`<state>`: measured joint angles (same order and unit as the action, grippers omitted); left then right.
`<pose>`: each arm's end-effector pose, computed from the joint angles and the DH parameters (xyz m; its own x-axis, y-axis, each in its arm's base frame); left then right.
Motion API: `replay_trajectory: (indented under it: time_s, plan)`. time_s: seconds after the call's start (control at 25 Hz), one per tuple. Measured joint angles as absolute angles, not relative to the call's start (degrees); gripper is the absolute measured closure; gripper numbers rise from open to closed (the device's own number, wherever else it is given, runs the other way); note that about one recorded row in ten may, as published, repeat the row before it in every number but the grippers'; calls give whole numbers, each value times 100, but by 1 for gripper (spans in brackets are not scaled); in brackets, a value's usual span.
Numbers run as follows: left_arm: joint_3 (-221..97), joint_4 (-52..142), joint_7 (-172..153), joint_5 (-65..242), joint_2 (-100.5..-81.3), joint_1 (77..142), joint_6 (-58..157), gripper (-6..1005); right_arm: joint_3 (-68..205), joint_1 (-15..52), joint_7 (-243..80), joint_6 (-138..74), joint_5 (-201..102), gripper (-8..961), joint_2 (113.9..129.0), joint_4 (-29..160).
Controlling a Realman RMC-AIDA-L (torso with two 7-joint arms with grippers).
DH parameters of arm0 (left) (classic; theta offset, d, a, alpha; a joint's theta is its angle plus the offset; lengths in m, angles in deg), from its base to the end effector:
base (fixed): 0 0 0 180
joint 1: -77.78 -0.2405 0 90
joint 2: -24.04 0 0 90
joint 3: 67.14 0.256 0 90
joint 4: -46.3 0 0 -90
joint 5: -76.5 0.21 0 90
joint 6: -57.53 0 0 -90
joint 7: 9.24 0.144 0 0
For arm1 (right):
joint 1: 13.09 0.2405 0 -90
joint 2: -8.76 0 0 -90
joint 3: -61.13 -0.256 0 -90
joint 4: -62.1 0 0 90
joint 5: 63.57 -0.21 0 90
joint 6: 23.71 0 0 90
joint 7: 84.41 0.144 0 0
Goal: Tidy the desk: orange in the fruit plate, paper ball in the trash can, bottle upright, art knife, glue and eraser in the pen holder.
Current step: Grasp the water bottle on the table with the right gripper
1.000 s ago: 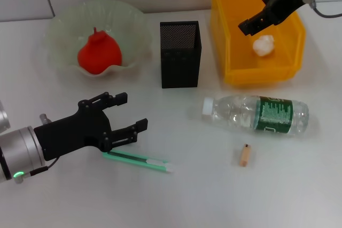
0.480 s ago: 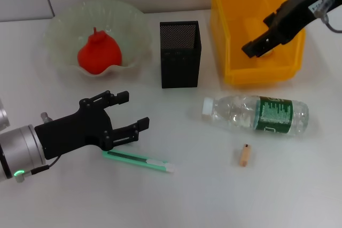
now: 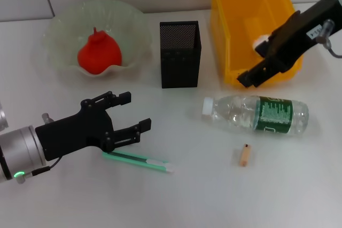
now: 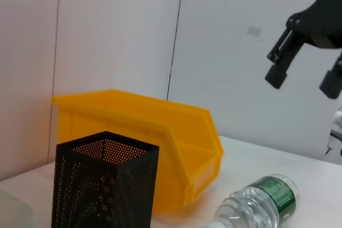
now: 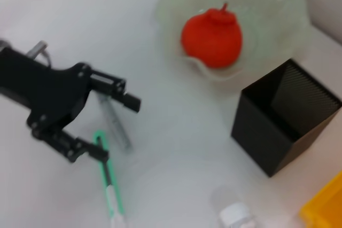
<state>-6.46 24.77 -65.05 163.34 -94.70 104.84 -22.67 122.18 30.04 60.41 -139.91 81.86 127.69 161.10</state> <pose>-0.2661 0.3052 -0.0543 0.7767 0.1887 0.6009 0.3836 -0.8984 -0.2136 0.1002 0.3358 0.0891 0.8342 -0.5319 0.1455 -0.4481 -0.8076 -0.3833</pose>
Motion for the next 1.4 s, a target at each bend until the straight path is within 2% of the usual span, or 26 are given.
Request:
replay_trajectory:
  time_s: [0.56,1.4]
  plan:
    - [-629,2477,-6563,16333,-9470,10494,-2327,194,12204,3001,5433,-14116,8179,176,12767,15472]
    - [-614,2478,-6585,16334,-9470,10492,-2378,195,12283,3000,4736,-14140,8285,176,12721,15466]
